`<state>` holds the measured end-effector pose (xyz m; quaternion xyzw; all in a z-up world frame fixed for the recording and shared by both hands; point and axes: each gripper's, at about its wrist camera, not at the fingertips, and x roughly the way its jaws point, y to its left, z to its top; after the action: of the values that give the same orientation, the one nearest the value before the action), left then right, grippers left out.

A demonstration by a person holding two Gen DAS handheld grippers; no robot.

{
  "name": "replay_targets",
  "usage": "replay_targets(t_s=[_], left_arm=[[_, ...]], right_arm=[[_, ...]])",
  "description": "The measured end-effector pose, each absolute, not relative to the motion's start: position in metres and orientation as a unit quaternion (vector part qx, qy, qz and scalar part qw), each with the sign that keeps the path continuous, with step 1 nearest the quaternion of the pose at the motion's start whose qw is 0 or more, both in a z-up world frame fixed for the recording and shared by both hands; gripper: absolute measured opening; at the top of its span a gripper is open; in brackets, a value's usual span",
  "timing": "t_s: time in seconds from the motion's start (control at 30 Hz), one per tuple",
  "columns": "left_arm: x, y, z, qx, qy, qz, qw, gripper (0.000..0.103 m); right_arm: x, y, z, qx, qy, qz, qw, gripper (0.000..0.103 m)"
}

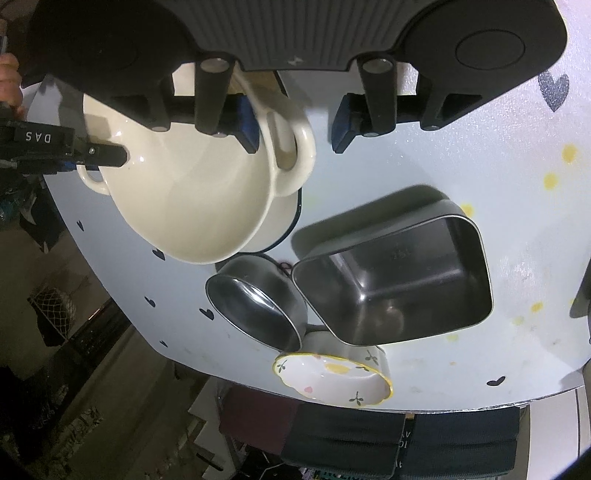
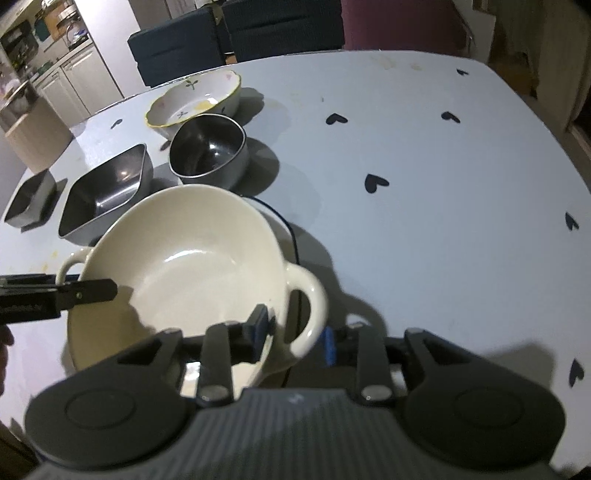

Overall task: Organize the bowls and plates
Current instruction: 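Lower the cream bowl onto the table beside the steel trays with both grippers, then open both grippers to release the cream bowl rim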

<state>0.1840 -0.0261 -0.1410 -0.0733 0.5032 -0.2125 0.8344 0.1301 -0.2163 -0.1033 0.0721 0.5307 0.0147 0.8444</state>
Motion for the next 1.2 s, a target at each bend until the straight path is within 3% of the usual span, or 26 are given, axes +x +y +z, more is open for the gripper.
replay_targets(t_s=[0.13, 0.7, 0.83, 0.9, 0.97, 1.07, 1.2], left_arm=[[0.185, -0.026, -0.141, -0.07, 0.512, -0.209, 0.83, 0.05], [0.178, -0.026, -0.136, -0.045, 0.515, -0.195, 0.833, 0.058], [0.178, -0.026, -0.135, -0.049, 0.522, -0.188, 0.831, 0.079], [0.177, -0.026, -0.135, -0.055, 0.523, -0.188, 0.83, 0.08], [0.176, -0.027, -0.135, -0.056, 0.523, -0.189, 0.829, 0.09], [0.172, -0.028, -0.132, -0.056, 0.519, -0.19, 0.831, 0.097], [0.167, -0.029, -0.129, -0.055, 0.515, -0.188, 0.835, 0.1]], right_arm=[[0.132, -0.218, -0.104, 0.072, 0.533, 0.01, 0.843, 0.042], [0.134, -0.225, -0.108, 0.093, 0.529, 0.025, 0.843, 0.043], [0.134, -0.224, -0.108, 0.087, 0.526, 0.026, 0.846, 0.046], [0.133, -0.223, -0.108, 0.079, 0.521, 0.027, 0.849, 0.047], [0.133, -0.222, -0.108, 0.076, 0.519, 0.03, 0.851, 0.048], [0.134, -0.224, -0.11, 0.08, 0.521, 0.034, 0.849, 0.057], [0.131, -0.225, -0.109, 0.075, 0.508, 0.041, 0.857, 0.078]])
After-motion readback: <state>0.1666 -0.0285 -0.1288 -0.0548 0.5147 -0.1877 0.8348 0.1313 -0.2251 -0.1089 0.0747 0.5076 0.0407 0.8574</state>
